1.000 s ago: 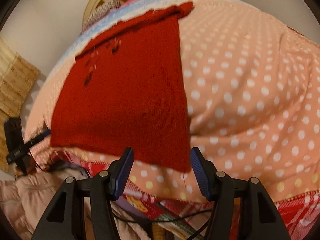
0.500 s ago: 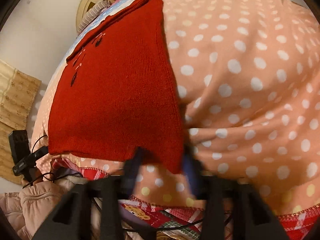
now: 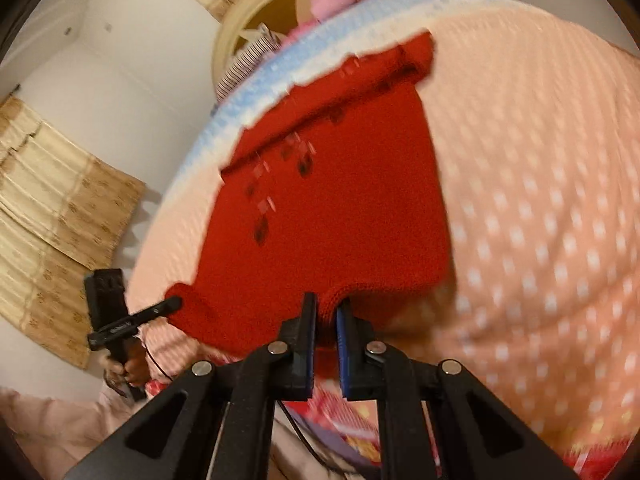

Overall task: Fold small clothes
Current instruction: 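Grasp the sweater hem with the left gripper while the right gripper pinches the hem, then fold the hem up toward the collar and release both grippers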

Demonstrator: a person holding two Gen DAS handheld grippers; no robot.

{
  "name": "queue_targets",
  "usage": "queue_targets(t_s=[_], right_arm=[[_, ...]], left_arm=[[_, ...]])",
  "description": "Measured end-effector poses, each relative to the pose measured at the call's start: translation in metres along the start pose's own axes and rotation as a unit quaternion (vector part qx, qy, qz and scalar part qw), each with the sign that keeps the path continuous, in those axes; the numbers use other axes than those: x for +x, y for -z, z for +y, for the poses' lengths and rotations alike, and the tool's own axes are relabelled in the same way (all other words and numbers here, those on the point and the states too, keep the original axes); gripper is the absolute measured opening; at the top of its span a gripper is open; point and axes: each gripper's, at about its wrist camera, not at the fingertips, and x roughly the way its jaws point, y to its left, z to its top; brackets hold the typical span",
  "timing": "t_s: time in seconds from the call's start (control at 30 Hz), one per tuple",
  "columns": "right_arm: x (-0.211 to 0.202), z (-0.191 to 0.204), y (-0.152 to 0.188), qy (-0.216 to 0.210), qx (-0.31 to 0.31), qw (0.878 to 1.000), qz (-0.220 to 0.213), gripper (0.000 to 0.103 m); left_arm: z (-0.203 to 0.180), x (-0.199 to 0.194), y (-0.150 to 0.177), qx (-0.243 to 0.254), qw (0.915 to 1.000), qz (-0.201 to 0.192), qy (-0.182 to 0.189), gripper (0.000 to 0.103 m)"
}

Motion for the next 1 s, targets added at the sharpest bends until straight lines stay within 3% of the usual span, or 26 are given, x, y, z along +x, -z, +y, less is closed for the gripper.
queue_targets(t_s=[0.17,0.3,0.4,0.47,0.57,0.63,0.7,0.73,0.77,0.87,1.0], right_arm=[[0.002,0.002,-0.053,0.0,-0.004,0.999,-0.041,0.008],[0.013,-0.019,-0.088,0.012,0.026,0.998,-0.058,0.008],[0.033,-0.039,-0.103,0.031,0.053,0.996,-0.059,0.008],[0.043,-0.048,-0.106,0.038,0.064,0.996,-0.056,0.009],[0.056,-0.057,-0.101,0.05,0.074,0.995,-0.042,0.009],[0.06,-0.06,-0.098,0.049,0.079,0.995,-0.039,0.009],[0.057,-0.06,-0.097,0.042,0.086,0.994,-0.045,0.012],[0.055,-0.06,-0.098,0.04,0.088,0.994,-0.046,0.014],[0.053,-0.059,-0.097,0.036,0.088,0.994,-0.049,0.023],[0.041,-0.052,-0.098,0.016,0.081,0.994,-0.078,0.067],[0.024,-0.041,-0.1,0.021,0.074,0.991,-0.111,0.071]], left_arm=[[0.013,0.006,-0.041,-0.009,0.9998,-0.01,-0.014,0.014],[0.04,0.017,-0.068,-0.044,0.9979,-0.007,-0.046,0.014],[0.057,0.017,-0.077,-0.066,0.9967,-0.003,-0.047,0.015],[0.063,0.004,-0.078,-0.068,0.9964,-0.016,-0.048,0.027],[0.067,-0.017,-0.078,-0.058,0.9949,-0.053,-0.063,0.059],[0.068,-0.029,-0.075,-0.043,0.9928,-0.079,-0.079,0.063],[0.066,-0.029,-0.078,-0.021,0.9929,-0.077,-0.088,0.063],[0.061,-0.028,-0.078,-0.001,0.9926,-0.074,-0.096,0.063],[0.057,-0.025,-0.079,0.017,0.9918,-0.07,-0.105,0.063],[0.046,-0.001,-0.087,0.059,0.9884,-0.058,-0.127,0.063],[0.038,0.021,-0.096,0.089,0.9861,-0.055,-0.129,0.063]])
